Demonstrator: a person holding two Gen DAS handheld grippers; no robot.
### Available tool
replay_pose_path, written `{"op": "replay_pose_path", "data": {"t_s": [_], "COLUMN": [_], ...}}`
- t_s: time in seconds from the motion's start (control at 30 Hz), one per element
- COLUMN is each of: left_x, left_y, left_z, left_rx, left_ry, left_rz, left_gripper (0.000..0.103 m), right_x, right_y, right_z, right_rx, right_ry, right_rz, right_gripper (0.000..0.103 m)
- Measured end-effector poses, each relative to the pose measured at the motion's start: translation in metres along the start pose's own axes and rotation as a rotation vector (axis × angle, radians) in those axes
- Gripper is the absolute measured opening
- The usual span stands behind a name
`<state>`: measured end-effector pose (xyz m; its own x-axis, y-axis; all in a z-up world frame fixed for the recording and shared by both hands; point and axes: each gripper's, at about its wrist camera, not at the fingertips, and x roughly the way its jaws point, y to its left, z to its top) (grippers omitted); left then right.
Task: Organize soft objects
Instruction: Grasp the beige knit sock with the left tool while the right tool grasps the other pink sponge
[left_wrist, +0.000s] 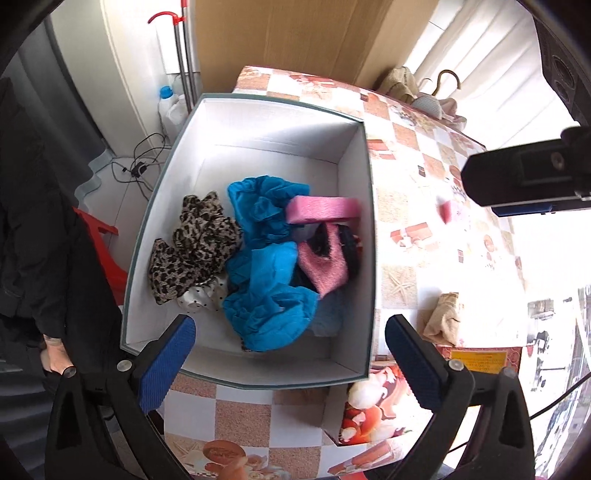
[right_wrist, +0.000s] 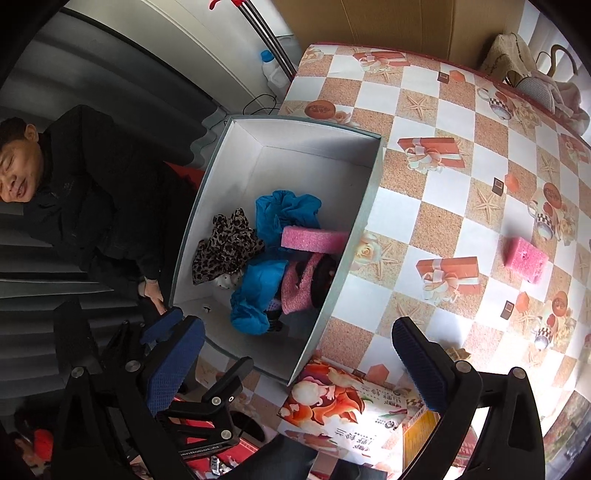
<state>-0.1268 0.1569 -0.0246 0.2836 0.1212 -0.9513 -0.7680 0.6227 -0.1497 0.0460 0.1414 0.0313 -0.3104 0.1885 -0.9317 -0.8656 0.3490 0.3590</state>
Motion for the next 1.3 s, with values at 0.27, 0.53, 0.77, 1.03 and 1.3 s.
{"op": "replay_pose_path", "data": {"t_s": [0.27, 0.53, 0.77, 1.03, 1.3], "left_x": [-0.002, 0.065, 0.147, 0.202, 0.197], "left_y": [-0.089, -0.171, -0.217, -0.237, -0.214], "left_z": [0.005, 0.015, 0.014, -0.004, 0.011], "left_rx": [0.229, 0.336, 0.389, 0.463, 0.451], "left_ry": [0.037, 0.233, 0.424, 0.556, 0.415], "left_rz": [-0.042, -0.138, -0.135, 0.047, 0.209], "left_gripper": [0.103, 0.103, 0.103, 0.103, 0.102], "right_x": [-0.061, -0.07, -0.054, -0.026, -0.007], "right_y": [-0.104, -0.198, -0.251, -0.286, -0.292], "right_z": [-0.063, -0.123, -0.171, -0.191, -0.146], "right_rx": [0.212, 0.447, 0.573, 0.636, 0.576], "right_ry": [0.002, -0.022, 0.015, 0.074, 0.058], "right_rz": [-0.034, -0.021, 0.006, 0.028, -0.036], "right_gripper": [0.102, 0.102, 0.102, 0.102, 0.102]}}
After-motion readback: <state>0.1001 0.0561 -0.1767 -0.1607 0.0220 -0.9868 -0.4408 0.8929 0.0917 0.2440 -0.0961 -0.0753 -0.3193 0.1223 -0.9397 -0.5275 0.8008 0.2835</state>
